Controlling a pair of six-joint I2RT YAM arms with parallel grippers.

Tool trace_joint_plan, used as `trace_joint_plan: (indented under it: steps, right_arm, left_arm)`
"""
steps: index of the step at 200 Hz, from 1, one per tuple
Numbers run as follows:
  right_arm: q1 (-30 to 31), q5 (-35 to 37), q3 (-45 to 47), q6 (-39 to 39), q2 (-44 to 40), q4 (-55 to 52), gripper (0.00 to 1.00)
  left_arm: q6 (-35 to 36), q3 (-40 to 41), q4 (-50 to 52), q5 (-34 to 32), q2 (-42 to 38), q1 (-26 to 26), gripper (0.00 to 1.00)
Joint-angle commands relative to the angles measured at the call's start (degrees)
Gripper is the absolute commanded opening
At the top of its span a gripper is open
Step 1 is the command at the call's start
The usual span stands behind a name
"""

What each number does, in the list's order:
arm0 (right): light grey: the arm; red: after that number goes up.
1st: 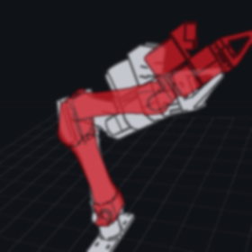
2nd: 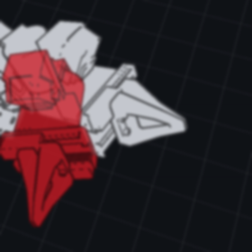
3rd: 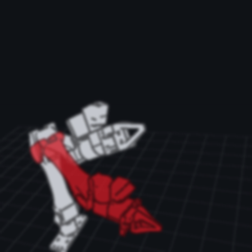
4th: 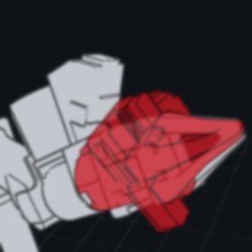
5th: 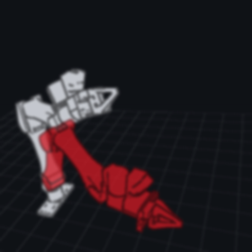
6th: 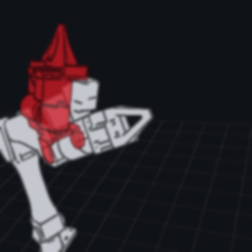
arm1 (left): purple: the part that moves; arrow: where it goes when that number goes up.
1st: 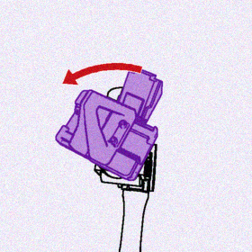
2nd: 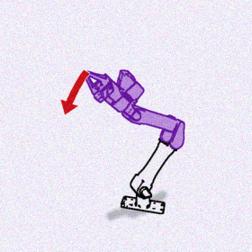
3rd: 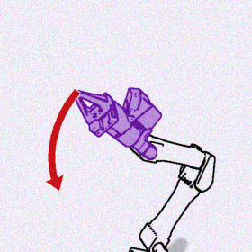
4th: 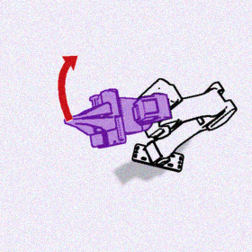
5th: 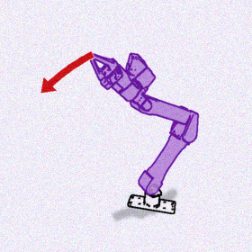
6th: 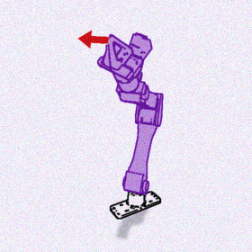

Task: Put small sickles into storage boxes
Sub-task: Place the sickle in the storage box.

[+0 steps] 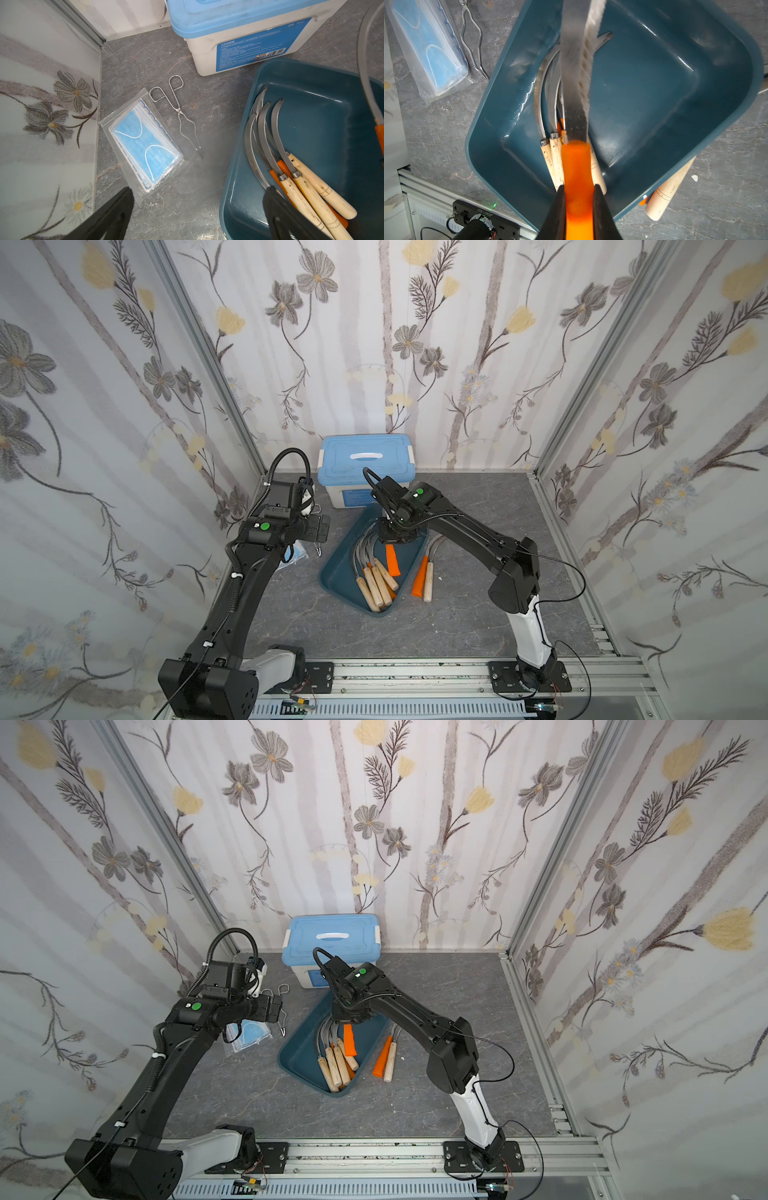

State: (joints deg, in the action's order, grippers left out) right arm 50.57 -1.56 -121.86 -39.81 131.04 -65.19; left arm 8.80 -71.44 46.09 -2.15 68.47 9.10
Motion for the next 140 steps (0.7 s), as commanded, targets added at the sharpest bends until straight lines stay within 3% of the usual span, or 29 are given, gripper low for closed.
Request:
trace_joint_plan:
  steps: [1,140]
  right_arm:
    - [0.7,-3.1,-0.5,1.1,1.6,1.4,0.07]
    - [0.8,-7.6,-0.4,3.6,8.8,0.8,0.08]
  left_arm:
    - [-0.4,-0.1,-0.6,-0.4,-0.3,-0.1,1.0]
    - [-0.4,-0.4,-0.3,0.2,-1.0,-0.1,1.0]
